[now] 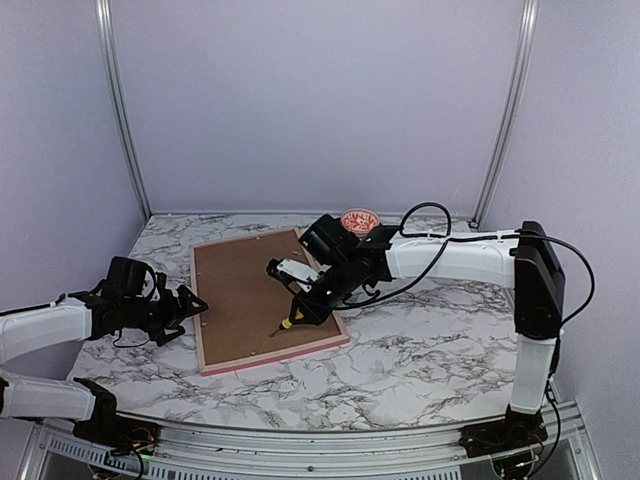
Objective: Take the photo out of the frame
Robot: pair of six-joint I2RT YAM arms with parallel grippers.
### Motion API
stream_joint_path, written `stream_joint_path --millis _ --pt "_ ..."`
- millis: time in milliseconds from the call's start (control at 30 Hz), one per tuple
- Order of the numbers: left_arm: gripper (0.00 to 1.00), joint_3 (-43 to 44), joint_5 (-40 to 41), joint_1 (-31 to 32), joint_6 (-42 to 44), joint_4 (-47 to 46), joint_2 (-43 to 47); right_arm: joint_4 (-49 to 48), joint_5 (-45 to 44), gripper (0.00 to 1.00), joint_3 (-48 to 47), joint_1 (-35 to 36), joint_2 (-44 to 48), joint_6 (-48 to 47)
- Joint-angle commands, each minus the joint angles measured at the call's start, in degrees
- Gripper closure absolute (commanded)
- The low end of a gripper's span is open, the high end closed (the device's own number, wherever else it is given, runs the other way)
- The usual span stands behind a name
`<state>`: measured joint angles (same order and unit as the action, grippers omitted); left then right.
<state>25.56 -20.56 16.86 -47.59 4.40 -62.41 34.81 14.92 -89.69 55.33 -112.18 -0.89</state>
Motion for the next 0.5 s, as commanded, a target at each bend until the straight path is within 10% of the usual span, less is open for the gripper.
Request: stream_joint_path --millis 0,467 --pt "0.01 -0.51 -0.62 -0.01 -0.29 -0.91 0.48 0.13 2.09 1.00 0.08 1.07 -0.93 -0.52" --pt "0.01 -0.48 -0.98 1.00 -0.96 -1.95 -0.39 3.75 7.66 1.00 -0.31 3.17 -2.46 -3.22"
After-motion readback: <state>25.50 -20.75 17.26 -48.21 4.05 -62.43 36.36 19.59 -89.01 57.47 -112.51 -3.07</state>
